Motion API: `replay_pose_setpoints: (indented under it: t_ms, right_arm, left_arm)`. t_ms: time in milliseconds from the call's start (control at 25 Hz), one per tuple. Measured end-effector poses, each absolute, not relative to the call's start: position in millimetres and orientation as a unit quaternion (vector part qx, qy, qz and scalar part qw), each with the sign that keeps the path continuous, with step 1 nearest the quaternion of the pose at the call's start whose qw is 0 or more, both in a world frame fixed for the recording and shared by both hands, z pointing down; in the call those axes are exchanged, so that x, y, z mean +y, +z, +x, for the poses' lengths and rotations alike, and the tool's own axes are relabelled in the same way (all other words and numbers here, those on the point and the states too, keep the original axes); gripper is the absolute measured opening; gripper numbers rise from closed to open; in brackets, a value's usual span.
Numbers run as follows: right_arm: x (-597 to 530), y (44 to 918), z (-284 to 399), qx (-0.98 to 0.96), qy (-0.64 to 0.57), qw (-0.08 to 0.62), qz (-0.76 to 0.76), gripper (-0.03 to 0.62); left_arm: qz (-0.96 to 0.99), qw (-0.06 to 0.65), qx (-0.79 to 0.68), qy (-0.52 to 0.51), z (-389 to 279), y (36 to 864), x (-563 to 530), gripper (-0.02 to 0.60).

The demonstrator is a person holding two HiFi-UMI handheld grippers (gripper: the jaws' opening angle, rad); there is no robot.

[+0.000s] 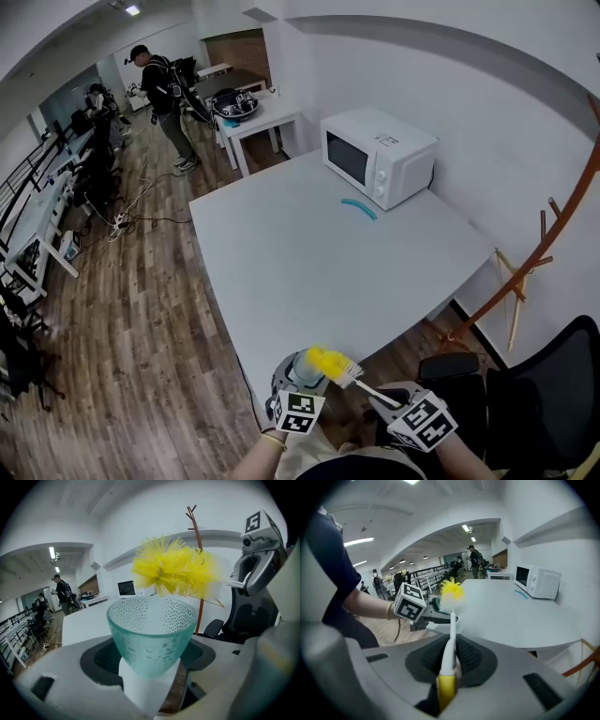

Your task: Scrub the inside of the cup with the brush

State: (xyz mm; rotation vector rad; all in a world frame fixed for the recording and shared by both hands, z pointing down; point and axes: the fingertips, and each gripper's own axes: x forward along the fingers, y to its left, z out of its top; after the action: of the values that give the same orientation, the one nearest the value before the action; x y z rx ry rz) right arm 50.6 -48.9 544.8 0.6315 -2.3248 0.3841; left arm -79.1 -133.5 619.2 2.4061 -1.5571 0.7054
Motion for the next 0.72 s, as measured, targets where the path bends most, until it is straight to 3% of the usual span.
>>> replay_pose_setpoints:
  t_ms: [520,720]
  right_arm:
    - [-36.3,531.9,108.0,-0.848,-0.038,0.520,0.092,0.053]
    - [-37.2,528.3,113.3,-0.832,-0.088,0.544,0.056,0.052]
  left_arm:
    - [0.804,0.004,-0.517,0.294,-21.8,607.2,-78.9,0.371]
    - [0.809,-0.013,-0.502,0.306,-13.0,606.2,-67.4,0.371]
